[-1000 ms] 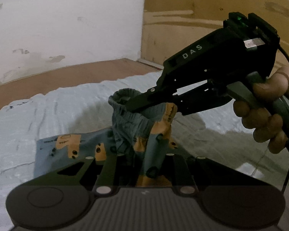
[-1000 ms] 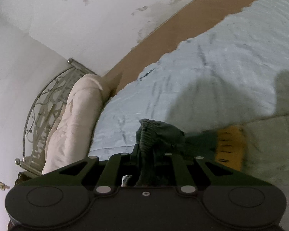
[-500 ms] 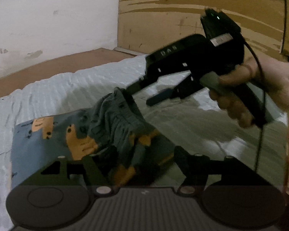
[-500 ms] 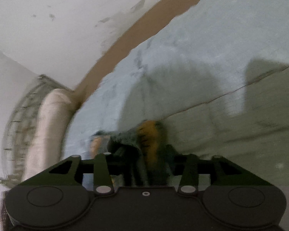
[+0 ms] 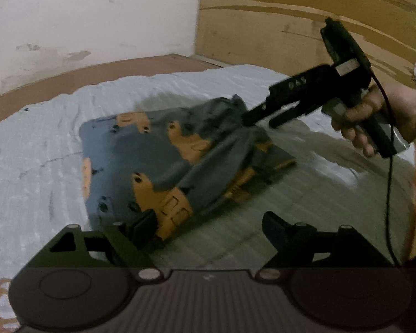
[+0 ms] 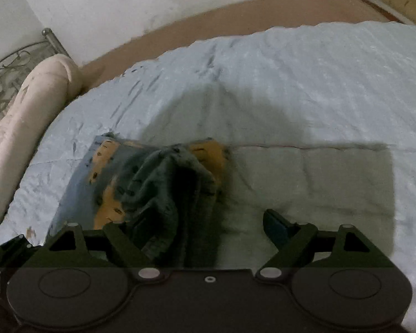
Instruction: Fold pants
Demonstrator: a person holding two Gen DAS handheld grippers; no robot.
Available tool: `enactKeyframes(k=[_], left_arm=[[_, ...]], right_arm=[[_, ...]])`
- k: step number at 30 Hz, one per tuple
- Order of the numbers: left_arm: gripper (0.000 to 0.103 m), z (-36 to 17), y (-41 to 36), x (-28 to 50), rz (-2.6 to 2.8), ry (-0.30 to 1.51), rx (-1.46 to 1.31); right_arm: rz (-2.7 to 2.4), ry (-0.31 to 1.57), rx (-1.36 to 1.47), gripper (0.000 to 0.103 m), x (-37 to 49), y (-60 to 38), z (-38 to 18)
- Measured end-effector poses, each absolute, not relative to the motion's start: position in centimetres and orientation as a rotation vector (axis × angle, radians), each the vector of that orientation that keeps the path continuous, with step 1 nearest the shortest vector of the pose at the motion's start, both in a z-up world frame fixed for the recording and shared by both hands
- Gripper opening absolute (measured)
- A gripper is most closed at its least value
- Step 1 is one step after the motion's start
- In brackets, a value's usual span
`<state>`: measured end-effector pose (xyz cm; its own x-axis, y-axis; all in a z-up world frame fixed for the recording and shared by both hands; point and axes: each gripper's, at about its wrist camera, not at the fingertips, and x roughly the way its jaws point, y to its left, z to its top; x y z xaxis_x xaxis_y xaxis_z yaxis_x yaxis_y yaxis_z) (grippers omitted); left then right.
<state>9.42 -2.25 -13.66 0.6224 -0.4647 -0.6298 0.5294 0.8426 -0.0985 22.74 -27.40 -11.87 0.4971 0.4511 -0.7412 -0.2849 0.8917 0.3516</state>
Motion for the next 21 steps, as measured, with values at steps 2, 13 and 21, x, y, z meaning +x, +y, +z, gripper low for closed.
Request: enactKeyframes(k=[2,13,21], left_arm=[[0.090,-13.7,-2.4,9.5,-0.585,0.688,0.094],[0.096,-13.5,-1.6,8.1,-0.588,0.746,0.066],[0.102,-11.0,0.8,11.9,-0.510,0.751,-0.065]], right_arm=[[0.374,0.906,0.172,0.086,21.5,-28.5,-11.0],[0.485,0.890,-0.099,0.096,17.4,-22.9,-11.7],[0.425,0.753,-0.003,0.099,13.6,-26.8,-8.9]])
